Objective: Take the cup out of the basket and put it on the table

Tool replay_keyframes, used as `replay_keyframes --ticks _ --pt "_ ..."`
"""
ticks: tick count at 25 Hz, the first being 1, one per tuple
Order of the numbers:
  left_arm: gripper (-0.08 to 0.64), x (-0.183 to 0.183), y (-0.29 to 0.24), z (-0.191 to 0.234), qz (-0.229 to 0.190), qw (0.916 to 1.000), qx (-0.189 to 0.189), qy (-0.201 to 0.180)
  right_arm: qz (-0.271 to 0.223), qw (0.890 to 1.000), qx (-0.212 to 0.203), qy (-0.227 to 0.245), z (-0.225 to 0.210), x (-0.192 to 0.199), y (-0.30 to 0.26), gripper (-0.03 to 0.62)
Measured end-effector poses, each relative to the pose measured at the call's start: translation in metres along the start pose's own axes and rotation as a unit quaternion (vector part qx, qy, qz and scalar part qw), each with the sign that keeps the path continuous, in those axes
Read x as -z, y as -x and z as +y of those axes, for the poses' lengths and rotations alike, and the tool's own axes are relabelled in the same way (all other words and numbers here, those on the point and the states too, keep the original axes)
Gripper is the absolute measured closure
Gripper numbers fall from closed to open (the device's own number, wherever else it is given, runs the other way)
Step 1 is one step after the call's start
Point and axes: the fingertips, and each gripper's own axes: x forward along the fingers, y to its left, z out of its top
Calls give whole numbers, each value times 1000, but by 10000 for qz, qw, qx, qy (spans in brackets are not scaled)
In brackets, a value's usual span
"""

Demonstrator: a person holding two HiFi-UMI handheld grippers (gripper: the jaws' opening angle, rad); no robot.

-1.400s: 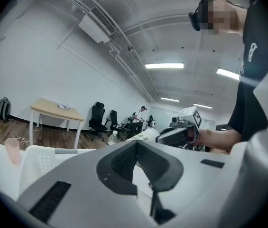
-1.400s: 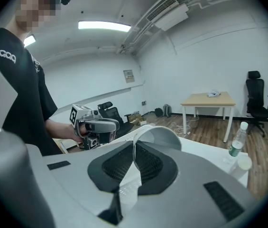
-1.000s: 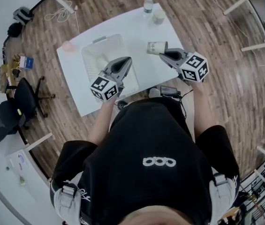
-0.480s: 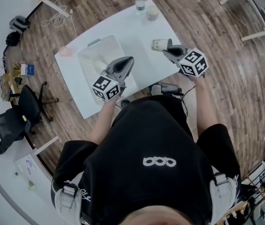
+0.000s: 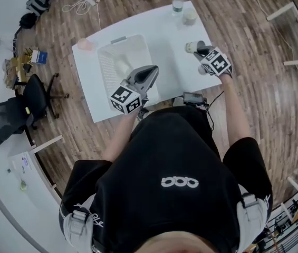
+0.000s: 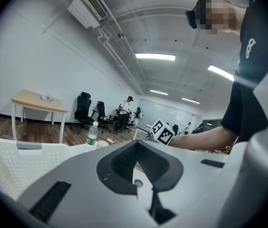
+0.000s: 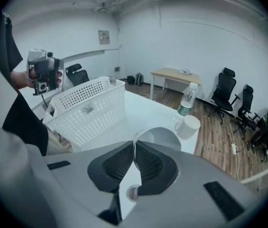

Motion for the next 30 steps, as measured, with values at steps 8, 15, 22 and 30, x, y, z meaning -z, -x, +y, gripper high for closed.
replay_keyframes --ticks 8,15,22,30 --pt "552 3 6 8 -138 9985 -509 143 1720 9774 404 1164 -54 44 -62 555" --pt "552 9 16 17 -284 9937 -1047 293 2668 9431 628 1884 -81 74 -95 555" --pt "552 16 22 24 -394 9886 -1386 427 2964 9327 412 2013 -75 97 -119 554" --pt "552 17 30 27 -495 9859 -1515 508 2948 9340 215 2007 -65 98 -125 552"
